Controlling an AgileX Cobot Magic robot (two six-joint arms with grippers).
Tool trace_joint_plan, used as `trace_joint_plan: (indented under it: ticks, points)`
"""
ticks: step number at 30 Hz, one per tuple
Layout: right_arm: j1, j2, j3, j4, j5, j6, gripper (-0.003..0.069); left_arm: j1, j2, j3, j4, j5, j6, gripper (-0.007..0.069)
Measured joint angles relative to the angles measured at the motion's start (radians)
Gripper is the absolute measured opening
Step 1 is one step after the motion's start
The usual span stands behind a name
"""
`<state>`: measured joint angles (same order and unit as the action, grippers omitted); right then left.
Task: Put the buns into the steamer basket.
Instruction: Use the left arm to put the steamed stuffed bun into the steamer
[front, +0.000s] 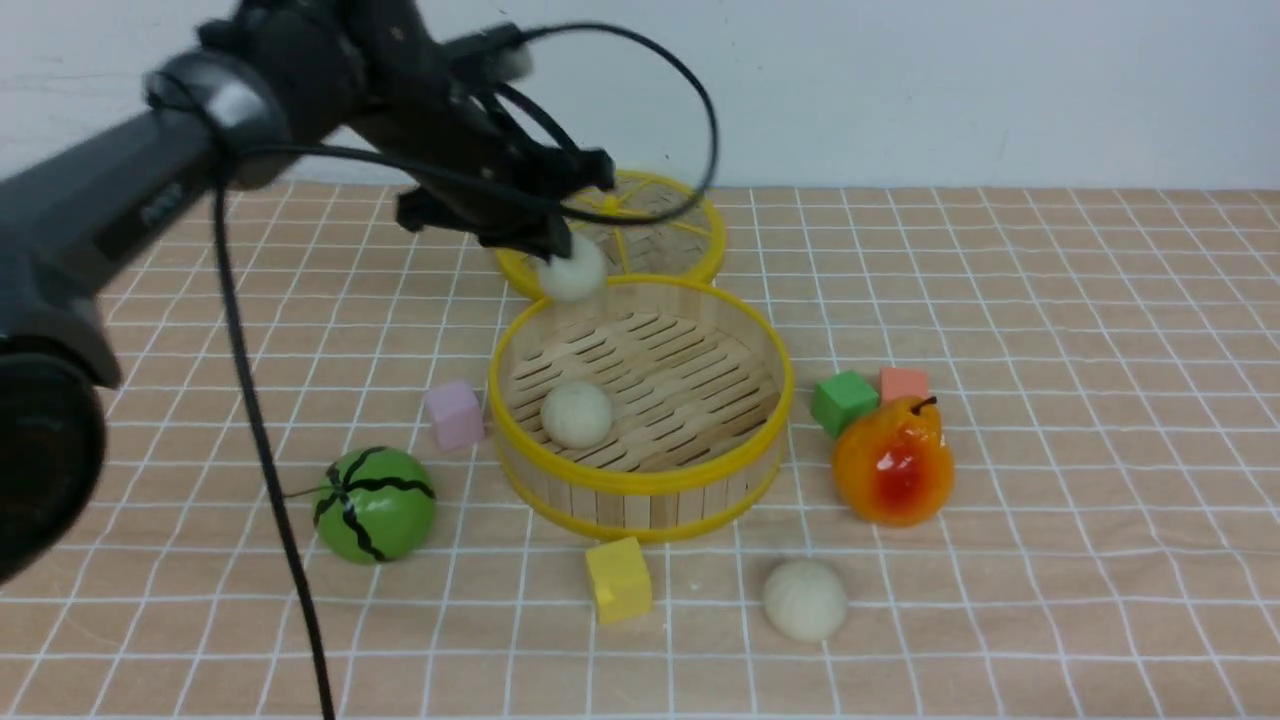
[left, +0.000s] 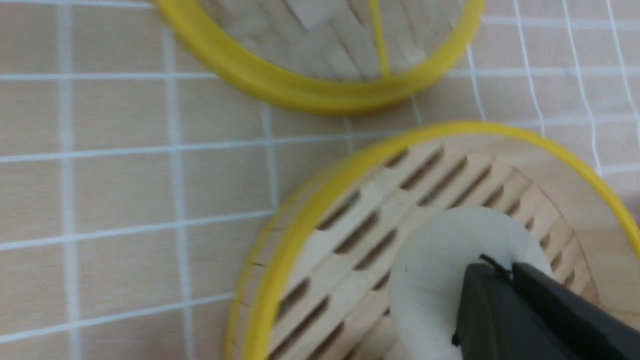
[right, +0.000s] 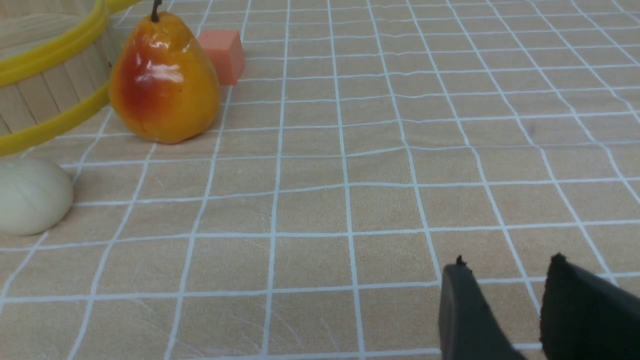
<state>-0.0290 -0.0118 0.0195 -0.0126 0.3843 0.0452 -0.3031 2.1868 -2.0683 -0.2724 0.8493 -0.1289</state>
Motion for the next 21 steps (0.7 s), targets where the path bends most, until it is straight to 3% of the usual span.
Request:
trace_joint_plan:
  ticks: [8,11,14,16,18,21]
  points:
    - [0.0,0.0,0.0,0.0,0.0,0.0,0.0239,-0.043,0.104,0.0,0.051,-0.027,0.0,0.0053]
    - [0.0,0.0,0.0,0.0,0.0,0.0,0.0239,-0.05,0.117,0.001,0.071,-0.028,-0.027,0.0118]
    - [0.0,0.0,0.0,0.0,0.0,0.0,0.0239,-0.059,0.115,0.001,0.094,-0.035,-0.046,0.0283]
    - [0.0,0.0,0.0,0.0,0.0,0.0,0.0239,-0.061,0.109,0.002,0.098,-0.029,-0.047,0.0321]
    - [0.0,0.0,0.0,0.0,0.0,0.0,0.0239,-0.063,0.082,0.002,0.108,0.003,-0.048,0.0424]
    - [0.0,0.0,0.0,0.0,0.0,0.0,0.0239,-0.063,0.017,-0.018,0.135,0.077,-0.048,0.0512]
